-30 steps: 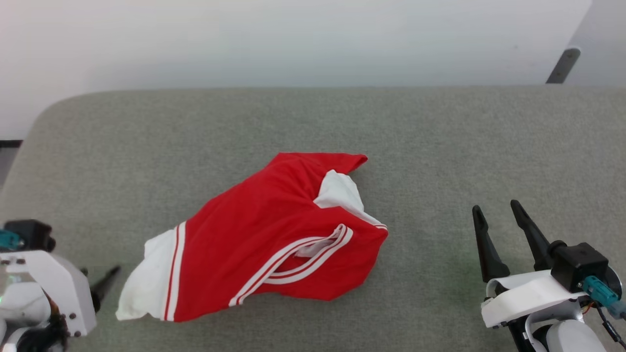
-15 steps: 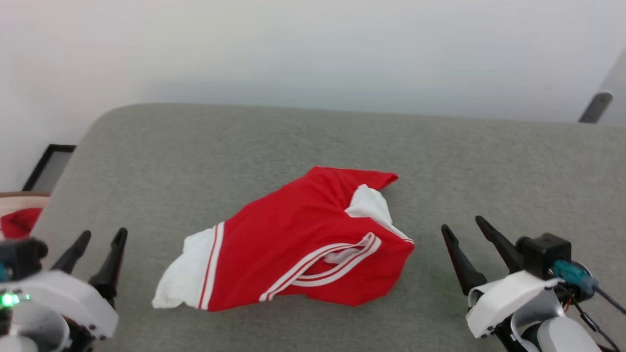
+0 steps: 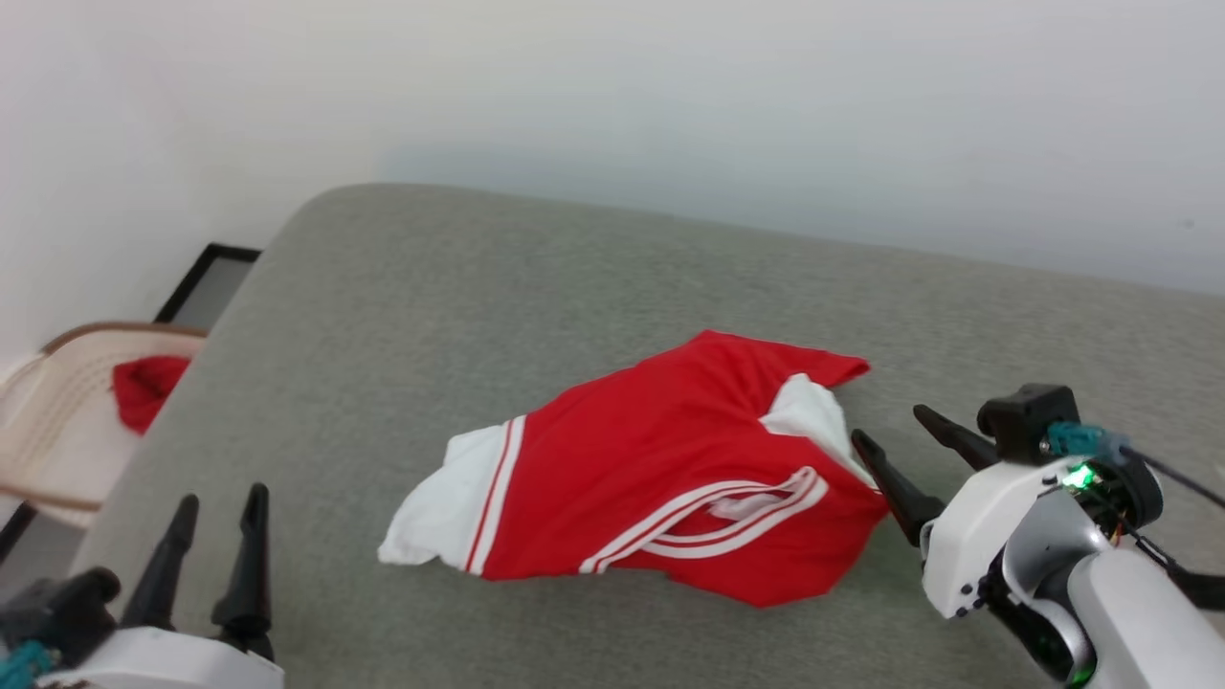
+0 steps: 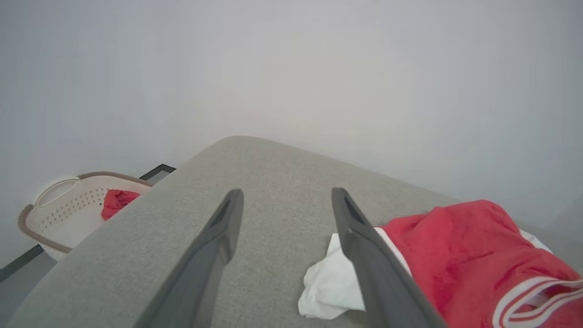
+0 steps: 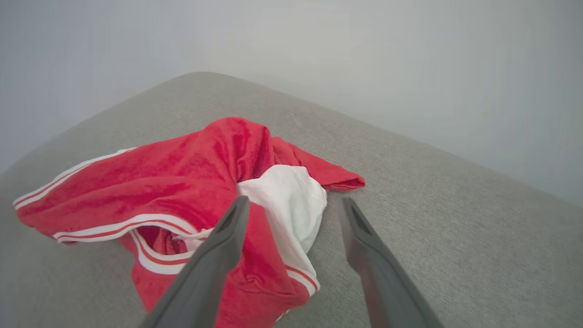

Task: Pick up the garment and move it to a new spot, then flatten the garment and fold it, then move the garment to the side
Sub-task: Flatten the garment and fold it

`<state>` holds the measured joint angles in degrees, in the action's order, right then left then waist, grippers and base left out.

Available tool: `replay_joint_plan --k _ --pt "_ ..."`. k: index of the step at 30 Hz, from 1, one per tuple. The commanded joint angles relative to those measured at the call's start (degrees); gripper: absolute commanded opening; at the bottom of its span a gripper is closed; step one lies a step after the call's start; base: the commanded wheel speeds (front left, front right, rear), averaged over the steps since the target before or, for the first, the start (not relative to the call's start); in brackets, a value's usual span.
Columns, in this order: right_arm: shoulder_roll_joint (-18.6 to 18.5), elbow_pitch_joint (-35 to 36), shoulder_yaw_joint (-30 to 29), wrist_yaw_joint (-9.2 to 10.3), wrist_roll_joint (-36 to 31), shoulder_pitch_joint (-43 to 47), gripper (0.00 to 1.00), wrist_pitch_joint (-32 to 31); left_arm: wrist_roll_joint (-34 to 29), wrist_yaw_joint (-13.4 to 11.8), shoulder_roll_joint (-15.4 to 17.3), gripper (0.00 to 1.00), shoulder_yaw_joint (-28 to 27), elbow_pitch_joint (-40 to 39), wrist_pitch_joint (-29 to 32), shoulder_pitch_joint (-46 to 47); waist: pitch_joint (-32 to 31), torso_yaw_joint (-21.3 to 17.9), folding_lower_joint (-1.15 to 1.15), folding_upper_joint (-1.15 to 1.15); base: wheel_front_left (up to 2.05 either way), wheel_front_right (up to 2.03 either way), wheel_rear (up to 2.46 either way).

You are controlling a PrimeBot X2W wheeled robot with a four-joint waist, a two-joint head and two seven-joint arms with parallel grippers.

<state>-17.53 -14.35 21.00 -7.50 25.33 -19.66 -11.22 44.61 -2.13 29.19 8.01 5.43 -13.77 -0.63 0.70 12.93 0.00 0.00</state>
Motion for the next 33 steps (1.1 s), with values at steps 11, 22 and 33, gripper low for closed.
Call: replay_joint_plan --k 11,22,33 --pt "-3.4 -5.4 3.0 0.02 3.7 -6.2 1.0 -10.8 -8.6 3.8 -10.2 1.0 -7.8 0.4 -1.3 -1.3 3.9 7.6 0.0 0.0 0.0 0.0 0.0" --pt "-3.6 -12.0 4.9 0.02 3.7 -9.7 0.0 -15.9 -13.8 8.2 -17.3 1.0 -13.0 2.0 -1.3 0.1 6.2 10.5 0.0 0.0 0.0 0.0 0.0" --pt "-4.7 -12.1 4.8 0.02 5.9 -13.1 0.0 -16.6 -15.8 9.5 -19.7 1.0 -16.7 2.7 -1.4 -0.6 5.9 8.7 0.0 0.0 0.0 0.0 0.0"
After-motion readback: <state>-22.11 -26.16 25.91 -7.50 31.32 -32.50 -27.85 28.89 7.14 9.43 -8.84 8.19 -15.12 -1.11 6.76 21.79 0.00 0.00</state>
